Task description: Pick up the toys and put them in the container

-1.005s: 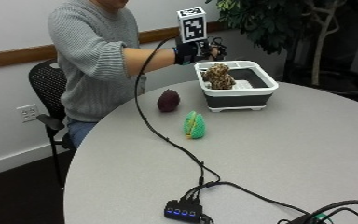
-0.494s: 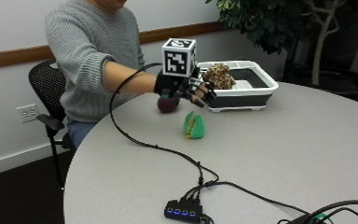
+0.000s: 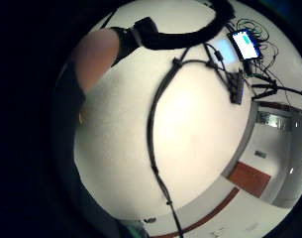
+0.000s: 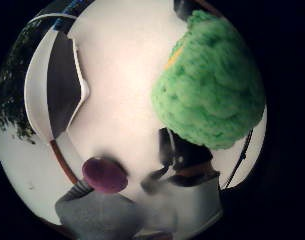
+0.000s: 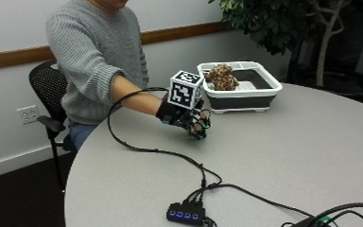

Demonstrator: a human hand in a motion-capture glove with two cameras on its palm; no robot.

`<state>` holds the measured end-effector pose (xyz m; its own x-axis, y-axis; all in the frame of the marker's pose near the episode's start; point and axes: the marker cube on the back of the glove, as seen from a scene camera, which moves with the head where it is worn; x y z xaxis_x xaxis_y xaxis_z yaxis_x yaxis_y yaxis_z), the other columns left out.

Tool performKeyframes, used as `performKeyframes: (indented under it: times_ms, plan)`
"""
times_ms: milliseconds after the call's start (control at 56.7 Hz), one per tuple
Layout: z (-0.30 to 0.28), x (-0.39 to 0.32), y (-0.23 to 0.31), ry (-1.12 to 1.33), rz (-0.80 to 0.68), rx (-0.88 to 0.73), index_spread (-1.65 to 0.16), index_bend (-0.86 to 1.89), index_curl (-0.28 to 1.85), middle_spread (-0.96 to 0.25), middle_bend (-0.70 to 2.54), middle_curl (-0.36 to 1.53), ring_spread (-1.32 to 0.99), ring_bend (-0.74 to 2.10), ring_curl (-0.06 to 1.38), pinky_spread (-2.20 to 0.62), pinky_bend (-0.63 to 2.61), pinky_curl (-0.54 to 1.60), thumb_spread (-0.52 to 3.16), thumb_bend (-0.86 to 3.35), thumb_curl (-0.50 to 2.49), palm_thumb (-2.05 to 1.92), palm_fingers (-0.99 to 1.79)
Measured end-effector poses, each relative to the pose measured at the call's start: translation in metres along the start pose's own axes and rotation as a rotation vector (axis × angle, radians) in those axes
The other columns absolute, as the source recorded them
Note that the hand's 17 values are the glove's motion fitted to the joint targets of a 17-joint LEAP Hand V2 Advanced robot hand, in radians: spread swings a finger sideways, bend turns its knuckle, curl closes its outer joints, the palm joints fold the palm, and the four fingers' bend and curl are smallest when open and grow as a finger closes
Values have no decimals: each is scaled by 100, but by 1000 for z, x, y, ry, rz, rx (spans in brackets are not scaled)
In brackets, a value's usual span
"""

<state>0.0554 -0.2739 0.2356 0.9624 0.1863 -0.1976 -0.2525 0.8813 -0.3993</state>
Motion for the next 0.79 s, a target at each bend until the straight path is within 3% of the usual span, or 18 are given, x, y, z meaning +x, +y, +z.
performKeyframes:
  times_ms: [159, 370, 494, 793]
  plan:
    - [-64, -8, -6, -109, -20, 175, -39, 32, 35, -27, 86, 60, -42, 77, 40, 1, 45, 28, 143, 11, 38, 30, 47]
    - [-165, -18, -6, -112, -96, 332, -39, 37, 43, -26, 89, 60, -47, 86, 44, -1, 38, 28, 140, 13, 42, 42, 56]
    - [-176, -45, -15, -139, -131, 309, -39, 37, 46, -26, 89, 60, -49, 86, 44, -1, 37, 28, 138, 11, 44, 44, 56]
    - [-168, -194, -36, -74, -405, 243, -41, 35, 50, -25, 88, 58, -49, 82, 43, -1, 38, 30, 137, 7, 44, 46, 51]
